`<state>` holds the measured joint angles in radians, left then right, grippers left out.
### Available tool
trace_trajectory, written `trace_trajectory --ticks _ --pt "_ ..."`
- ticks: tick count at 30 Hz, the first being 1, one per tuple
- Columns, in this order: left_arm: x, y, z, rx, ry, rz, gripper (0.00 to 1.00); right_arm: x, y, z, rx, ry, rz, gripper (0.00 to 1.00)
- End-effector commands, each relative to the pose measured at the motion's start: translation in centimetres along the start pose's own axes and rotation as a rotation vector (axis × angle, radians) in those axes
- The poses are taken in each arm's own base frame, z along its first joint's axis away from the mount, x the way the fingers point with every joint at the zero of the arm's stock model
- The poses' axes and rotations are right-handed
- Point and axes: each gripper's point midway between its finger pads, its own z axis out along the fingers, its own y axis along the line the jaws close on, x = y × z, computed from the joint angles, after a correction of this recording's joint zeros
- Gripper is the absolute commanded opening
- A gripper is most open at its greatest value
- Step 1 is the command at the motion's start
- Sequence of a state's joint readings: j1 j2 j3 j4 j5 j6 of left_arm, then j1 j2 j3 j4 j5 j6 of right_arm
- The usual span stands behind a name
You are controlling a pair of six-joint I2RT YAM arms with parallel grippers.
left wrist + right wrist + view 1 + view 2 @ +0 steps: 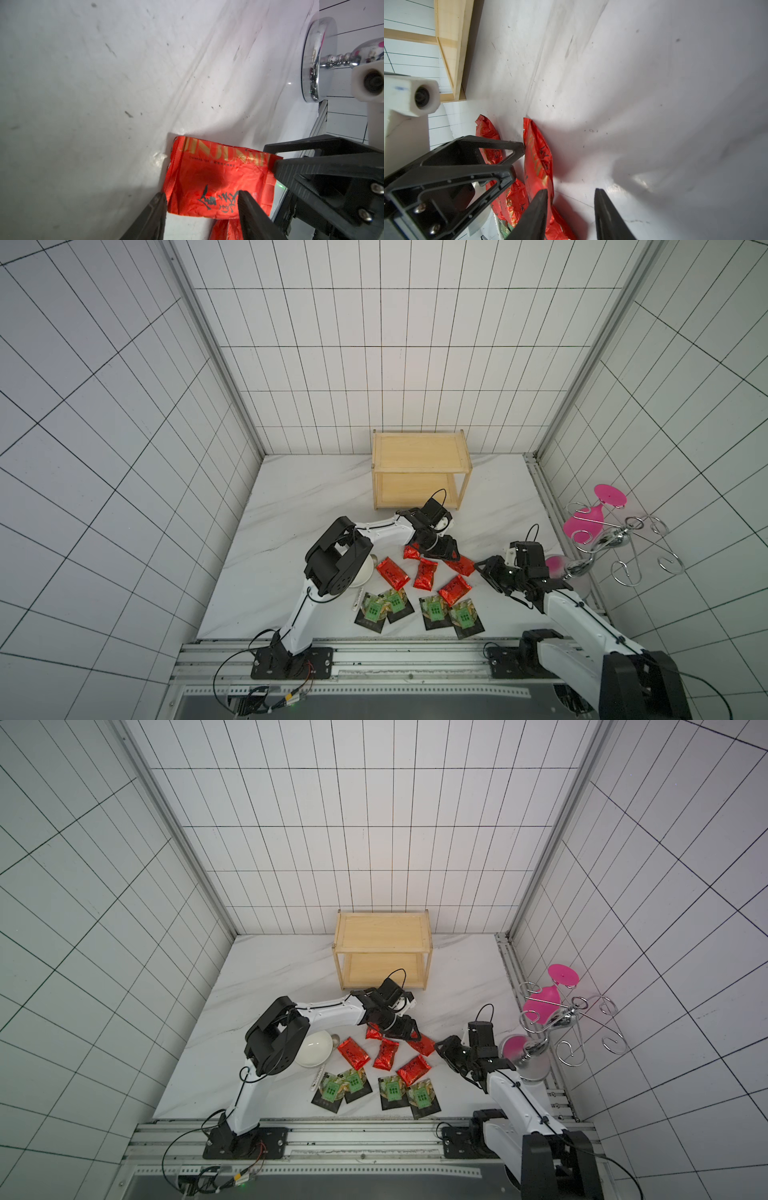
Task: Place the tea bags on the shelf by color
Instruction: Pick up the tea bag from the center of the board.
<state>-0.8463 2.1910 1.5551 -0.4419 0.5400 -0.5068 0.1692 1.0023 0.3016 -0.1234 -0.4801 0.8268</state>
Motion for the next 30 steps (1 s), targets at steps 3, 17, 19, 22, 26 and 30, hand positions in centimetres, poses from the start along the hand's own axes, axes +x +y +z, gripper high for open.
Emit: trace_trajectory --ticks 3,17,19,22,26,30 --pt "-0.2 0.1 0.2 0.001 -0.021 0.003 0.59 0.5 0.0 0.7 -0.064 0.032 0.058 0.35" --pt "-1.7 -0.4 -1.7 -0.009 -0.083 0.004 0.59 -0.3 1.5 -0.3 -0.157 -0.016 0.088 0.0" --pt "-3.3 -1.3 -3.8 0.008 -0.135 -0.023 0.63 -0.6 2.0 -0.7 -0.164 -0.027 0.083 0.0" --pt "-5.6 -2.4 -8.7 -0.009 -0.277 -0.085 0.64 -1.5 3.3 -1.8 -0.19 -0.067 0.067 0.0" --pt "-6.8 -2.6 -15.5 -0.044 -0.433 -0.114 0.66 -2.9 5.8 -4.4 -0.232 -0.144 0.052 0.0" --pt "-6.7 -2.5 -21.8 -0.106 -0.521 -0.089 0.67 -4.3 8.7 -7.5 -0.291 -0.227 0.023 0.0"
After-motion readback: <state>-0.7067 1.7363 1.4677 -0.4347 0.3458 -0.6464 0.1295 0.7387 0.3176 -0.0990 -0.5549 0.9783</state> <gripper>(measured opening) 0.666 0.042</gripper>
